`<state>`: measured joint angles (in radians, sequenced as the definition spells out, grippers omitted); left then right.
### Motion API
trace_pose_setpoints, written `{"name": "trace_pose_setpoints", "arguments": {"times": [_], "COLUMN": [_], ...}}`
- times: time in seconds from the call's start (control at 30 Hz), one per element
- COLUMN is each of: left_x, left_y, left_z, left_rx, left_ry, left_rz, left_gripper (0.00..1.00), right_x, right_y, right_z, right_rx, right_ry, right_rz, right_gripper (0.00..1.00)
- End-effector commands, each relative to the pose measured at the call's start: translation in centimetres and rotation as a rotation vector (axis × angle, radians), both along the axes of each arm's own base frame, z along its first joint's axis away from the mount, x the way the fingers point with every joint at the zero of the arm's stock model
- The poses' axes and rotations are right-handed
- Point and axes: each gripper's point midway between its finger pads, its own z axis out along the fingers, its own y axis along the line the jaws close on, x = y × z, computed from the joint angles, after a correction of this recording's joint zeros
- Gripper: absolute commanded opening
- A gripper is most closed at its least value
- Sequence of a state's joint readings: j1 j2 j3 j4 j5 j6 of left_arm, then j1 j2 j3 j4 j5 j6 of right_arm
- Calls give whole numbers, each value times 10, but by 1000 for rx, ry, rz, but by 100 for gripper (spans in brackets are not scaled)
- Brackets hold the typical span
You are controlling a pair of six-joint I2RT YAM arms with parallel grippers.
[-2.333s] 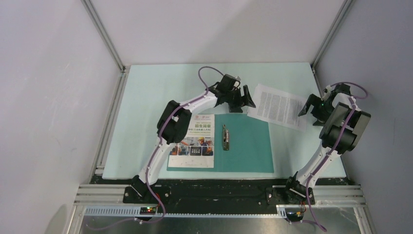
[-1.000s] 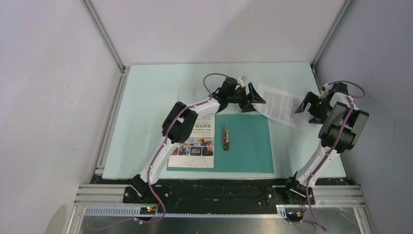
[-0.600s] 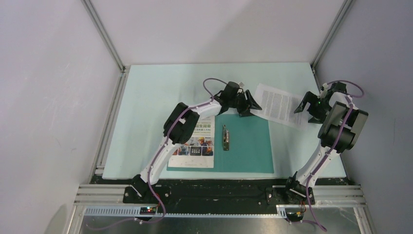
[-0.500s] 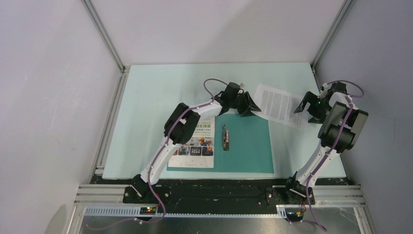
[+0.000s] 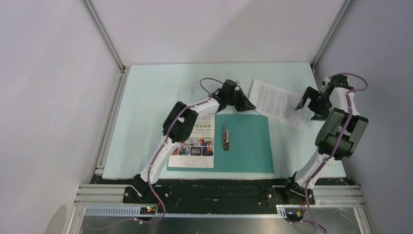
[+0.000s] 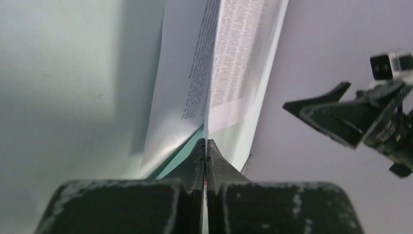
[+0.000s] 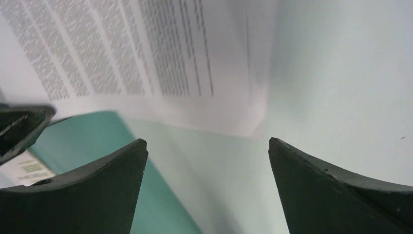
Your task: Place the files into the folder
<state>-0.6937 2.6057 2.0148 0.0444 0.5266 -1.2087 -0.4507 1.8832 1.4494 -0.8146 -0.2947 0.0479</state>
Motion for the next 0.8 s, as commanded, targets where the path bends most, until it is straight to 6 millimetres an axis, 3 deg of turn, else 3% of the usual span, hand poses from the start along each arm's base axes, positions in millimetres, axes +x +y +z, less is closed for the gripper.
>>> {"name": "trace_pose_setpoints", "arguments": {"times": [0.0,0.03,0.07,0.1,0.17,0.23,0.3,0.33,0.5,0.67,0.77], "left_x": [57,61,69,72,80,82,66,61,24,10,7], "left_y": [49,58,77,88,119,150,164,165,161,157,158], "left_z": [131,150,143,155,151,136,122,118,101,92,88], "left_rx": [-130,-139,-114,-114,-74,-22,7,14,57,98,122], "left_ry": [-151,-174,-151,-158,-102,1,133,165,312,354,357], "left_rz": [145,170,208,244,333,436,504,514,534,540,542], "left_gripper": [0,0,0,0,0,0,0,0,0,0,0], "right_x": [12,15,21,26,39,50,58,62,73,62,56], "right_y": [63,74,97,110,150,177,199,209,237,262,271], "right_z": [67,70,75,78,85,86,80,68,51,25,17], "right_rx": [42,63,117,159,220,267,315,326,406,451,466], "right_ry": [-100,-108,-123,-134,-152,-143,-86,-49,59,210,249], "right_rz": [57,64,74,77,96,71,-15,-24,-140,-251,-258], "right_gripper": [99,100,99,99,100,100,100,99,99,90,89]}}
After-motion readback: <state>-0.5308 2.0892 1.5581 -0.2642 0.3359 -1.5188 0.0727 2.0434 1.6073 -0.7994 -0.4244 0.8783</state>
